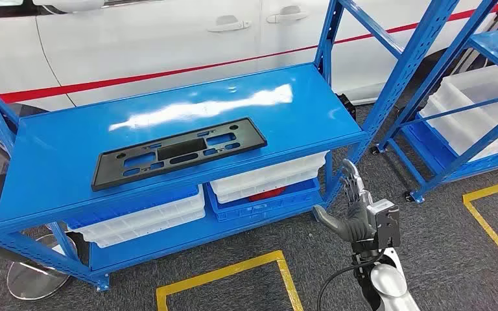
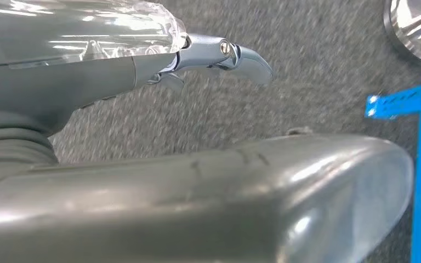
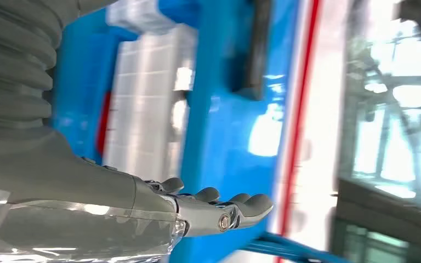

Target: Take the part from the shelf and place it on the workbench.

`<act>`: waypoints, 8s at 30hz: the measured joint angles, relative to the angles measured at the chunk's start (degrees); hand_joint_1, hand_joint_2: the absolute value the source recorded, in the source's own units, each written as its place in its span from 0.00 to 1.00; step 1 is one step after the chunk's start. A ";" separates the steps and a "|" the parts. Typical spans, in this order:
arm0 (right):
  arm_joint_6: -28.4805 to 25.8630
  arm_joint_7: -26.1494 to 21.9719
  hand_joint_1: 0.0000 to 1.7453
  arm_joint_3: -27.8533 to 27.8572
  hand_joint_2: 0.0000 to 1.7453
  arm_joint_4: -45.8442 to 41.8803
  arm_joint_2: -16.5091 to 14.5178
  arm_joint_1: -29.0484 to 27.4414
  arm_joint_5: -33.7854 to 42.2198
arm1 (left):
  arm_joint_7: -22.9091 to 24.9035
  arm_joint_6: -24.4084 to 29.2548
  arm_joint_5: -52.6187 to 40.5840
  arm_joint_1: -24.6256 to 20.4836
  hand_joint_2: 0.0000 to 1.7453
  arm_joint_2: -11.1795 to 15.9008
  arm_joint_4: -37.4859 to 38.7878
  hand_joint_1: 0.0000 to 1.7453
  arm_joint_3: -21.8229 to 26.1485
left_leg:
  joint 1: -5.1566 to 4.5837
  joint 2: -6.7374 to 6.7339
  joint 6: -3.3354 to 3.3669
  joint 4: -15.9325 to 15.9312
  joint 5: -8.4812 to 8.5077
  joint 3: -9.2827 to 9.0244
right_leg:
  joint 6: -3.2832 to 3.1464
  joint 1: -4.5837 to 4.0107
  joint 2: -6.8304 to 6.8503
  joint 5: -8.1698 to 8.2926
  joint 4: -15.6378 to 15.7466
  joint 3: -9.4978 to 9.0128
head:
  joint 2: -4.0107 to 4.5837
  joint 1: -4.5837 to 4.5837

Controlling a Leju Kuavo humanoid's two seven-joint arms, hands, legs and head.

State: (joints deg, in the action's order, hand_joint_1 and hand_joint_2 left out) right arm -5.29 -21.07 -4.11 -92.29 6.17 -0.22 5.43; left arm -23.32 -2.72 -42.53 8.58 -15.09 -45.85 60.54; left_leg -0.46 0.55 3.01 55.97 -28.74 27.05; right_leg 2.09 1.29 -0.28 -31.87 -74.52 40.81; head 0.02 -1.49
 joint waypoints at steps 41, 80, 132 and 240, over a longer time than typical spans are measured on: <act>-19.98 7.22 0.00 -34.10 1.00 8.48 1.38 15.20 -53.37 | -9.16 3.80 -11.90 -9.49 0.00 4.99 25.84 0.00 8.77 | -0.33 -0.08 -2.24 3.46 0.91 5.17 | -2.97 -1.00 0.59 6.76 17.04 -7.43 | 0.00 0.02; -21.39 12.64 0.00 -41.38 1.00 23.28 -4.06 22.13 -64.20 | -10.05 3.53 -13.38 -12.43 0.00 7.38 33.13 0.00 9.76 | 1.50 -0.34 -4.34 8.50 3.60 10.01 | -2.91 -0.63 0.15 3.62 17.11 -11.11 | 0.00 0.07; -10.64 15.52 0.73 -39.45 1.00 22.45 -8.86 21.10 -71.39 | -9.55 4.22 -13.85 -12.85 0.00 7.01 33.15 0.00 8.98 | 1.20 -0.23 -3.95 2.48 1.67 5.03 | -2.56 -0.55 -0.02 6.91 16.08 -6.08 | 0.00 0.13; 1.87 -6.44 1.00 -9.83 1.00 -24.52 -4.42 -11.62 1.62 | 5.82 11.19 -4.34 -6.55 1.00 -4.28 12.15 0.00 16.61 | 0.13 2.07 -1.05 -0.80 0.00 -0.76 | -1.12 -0.70 -6.17 9.95 16.50 -3.92 | 0.00 0.10</act>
State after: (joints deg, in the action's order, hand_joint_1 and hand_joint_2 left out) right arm -3.42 -27.51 -13.93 -116.81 1.75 -11.84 7.05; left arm -17.50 8.47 -46.88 2.03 -19.37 -33.70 77.15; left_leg -0.33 2.62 1.96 55.17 -28.74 26.29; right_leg 0.97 0.59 -6.46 -21.92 -58.02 36.90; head 0.02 -1.39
